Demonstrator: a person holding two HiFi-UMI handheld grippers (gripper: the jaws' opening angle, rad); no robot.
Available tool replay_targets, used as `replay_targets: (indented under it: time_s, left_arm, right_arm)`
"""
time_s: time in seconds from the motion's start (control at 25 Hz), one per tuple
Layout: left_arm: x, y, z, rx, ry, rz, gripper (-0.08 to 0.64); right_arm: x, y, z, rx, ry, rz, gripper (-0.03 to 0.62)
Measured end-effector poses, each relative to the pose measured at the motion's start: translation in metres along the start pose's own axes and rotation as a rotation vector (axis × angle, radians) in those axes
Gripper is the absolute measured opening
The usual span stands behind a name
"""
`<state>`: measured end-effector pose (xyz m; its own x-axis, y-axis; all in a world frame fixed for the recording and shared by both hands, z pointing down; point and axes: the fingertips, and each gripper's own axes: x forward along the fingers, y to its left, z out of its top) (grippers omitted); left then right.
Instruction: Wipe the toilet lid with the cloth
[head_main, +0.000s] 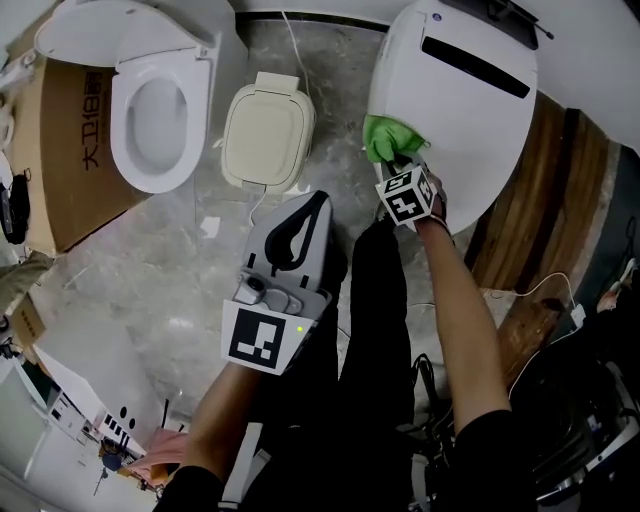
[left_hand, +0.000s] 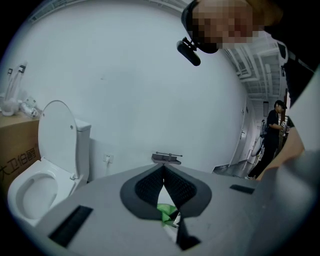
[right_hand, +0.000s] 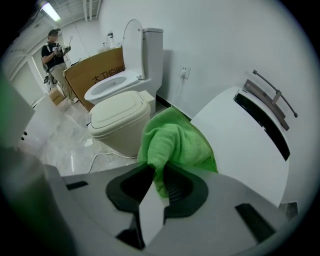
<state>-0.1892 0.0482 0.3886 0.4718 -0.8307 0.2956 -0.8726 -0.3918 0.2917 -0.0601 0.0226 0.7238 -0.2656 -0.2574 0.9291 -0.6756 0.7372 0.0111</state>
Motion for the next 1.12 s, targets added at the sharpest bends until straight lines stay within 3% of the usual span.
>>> replay_targets:
  time_s: [0.44,0.76,1.12]
  left_arm:
    - [-0.006,-0.025,-0.015,-0.01,0.014,-0.005,0.009]
    - [0.006,-0.074,-0.024,0.007,0.02,-0.041,0.009]
    - [0.02,-0.126,-0.008,0.034,0.03,-0.067,0.009]
  right_arm:
    - [-0.017,0.05,-0.07,0.005,0.032,0.036,0.081]
    - [-0.036,0.067,-0.135,0.0,0.063,0.068,0.081]
    - [-0.068,0.073,-0.23,0.062,0.203,0.107,0.083]
